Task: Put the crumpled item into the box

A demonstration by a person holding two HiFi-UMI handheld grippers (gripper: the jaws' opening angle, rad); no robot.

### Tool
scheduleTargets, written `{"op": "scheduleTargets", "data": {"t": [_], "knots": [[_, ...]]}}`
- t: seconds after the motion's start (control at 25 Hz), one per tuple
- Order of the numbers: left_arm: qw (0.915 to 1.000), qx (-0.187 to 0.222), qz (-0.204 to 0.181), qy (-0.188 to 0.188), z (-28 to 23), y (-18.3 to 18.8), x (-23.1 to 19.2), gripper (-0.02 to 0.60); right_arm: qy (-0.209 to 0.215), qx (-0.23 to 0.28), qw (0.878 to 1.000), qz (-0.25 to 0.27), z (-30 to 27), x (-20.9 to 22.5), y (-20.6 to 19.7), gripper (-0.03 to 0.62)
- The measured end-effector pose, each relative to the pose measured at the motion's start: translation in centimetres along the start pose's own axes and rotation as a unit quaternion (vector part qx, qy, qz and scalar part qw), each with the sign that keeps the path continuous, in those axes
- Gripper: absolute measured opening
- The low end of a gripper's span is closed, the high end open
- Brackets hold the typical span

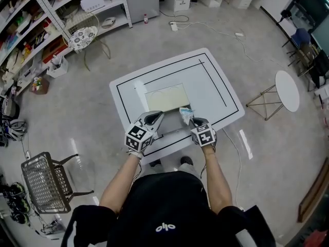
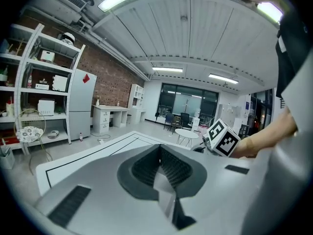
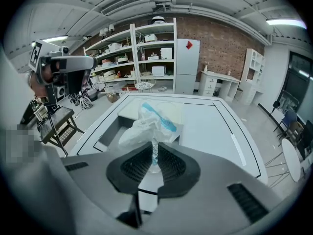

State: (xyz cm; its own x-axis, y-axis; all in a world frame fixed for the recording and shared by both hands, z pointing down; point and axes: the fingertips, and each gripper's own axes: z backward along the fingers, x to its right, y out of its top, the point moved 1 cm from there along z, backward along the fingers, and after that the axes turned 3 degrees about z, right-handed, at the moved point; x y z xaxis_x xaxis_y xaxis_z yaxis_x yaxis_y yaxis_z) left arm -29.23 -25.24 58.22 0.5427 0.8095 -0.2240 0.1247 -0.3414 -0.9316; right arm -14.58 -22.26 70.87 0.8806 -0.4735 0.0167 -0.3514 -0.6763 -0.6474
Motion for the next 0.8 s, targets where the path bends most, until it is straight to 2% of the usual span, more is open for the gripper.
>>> {"op": "scheduleTargets", "data": {"t": [0.36, 0.8], "knots": [[1.0, -0.005, 0.004, 0.001, -0.1, -0.7, 0.3, 0.008, 0.02, -0.039, 0.999, 0.014, -2.5, -0.3, -1.9, 0.041], [0.9992, -0.005, 0.014, 0.037, 1.3, -1.4, -0.4, 0.008, 0.047, -0.092, 0.993, 0.065, -7.2, 0.1, -2.2, 0.041]]}}
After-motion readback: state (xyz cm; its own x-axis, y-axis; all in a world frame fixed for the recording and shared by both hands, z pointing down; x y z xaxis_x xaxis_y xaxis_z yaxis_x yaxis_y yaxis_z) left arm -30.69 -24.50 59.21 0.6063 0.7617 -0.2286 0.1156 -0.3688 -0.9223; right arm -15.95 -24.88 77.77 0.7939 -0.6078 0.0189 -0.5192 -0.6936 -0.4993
